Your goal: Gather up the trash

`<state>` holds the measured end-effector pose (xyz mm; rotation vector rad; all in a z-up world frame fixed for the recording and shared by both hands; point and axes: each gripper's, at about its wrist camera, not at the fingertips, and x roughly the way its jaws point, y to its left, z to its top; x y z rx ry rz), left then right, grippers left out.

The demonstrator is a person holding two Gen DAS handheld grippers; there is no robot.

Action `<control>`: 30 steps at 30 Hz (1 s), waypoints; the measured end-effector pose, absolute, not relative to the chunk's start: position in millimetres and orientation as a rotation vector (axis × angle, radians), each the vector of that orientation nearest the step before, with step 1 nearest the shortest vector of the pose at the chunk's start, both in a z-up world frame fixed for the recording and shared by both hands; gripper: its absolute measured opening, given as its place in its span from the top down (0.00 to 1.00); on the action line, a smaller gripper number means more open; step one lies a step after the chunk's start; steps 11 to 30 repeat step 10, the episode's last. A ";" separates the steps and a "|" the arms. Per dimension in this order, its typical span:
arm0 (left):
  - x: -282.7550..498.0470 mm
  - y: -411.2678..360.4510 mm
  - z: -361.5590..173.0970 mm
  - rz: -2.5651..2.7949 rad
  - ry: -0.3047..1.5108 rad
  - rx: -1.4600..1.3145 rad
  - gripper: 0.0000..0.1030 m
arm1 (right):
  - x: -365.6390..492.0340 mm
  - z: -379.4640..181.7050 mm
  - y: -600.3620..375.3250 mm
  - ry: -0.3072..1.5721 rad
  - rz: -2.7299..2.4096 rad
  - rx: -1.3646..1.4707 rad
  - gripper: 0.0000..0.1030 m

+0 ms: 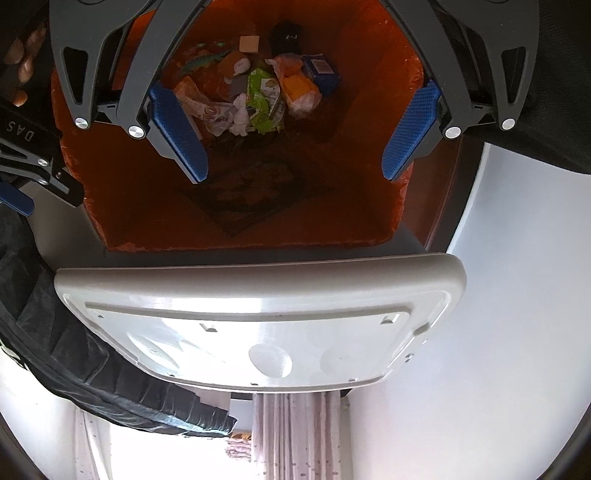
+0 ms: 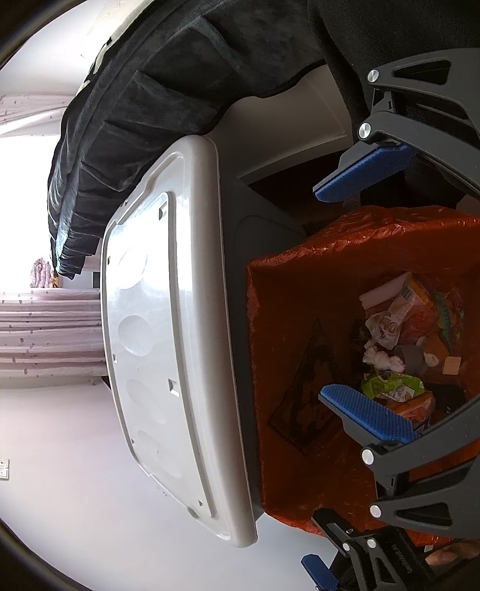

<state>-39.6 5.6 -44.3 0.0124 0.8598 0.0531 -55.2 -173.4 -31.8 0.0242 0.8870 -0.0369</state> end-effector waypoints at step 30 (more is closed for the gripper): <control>-31.5 18.3 -55.3 0.079 0.949 -0.071 0.10 | -56.0 -32.7 -173.8 0.887 -0.046 0.027 0.05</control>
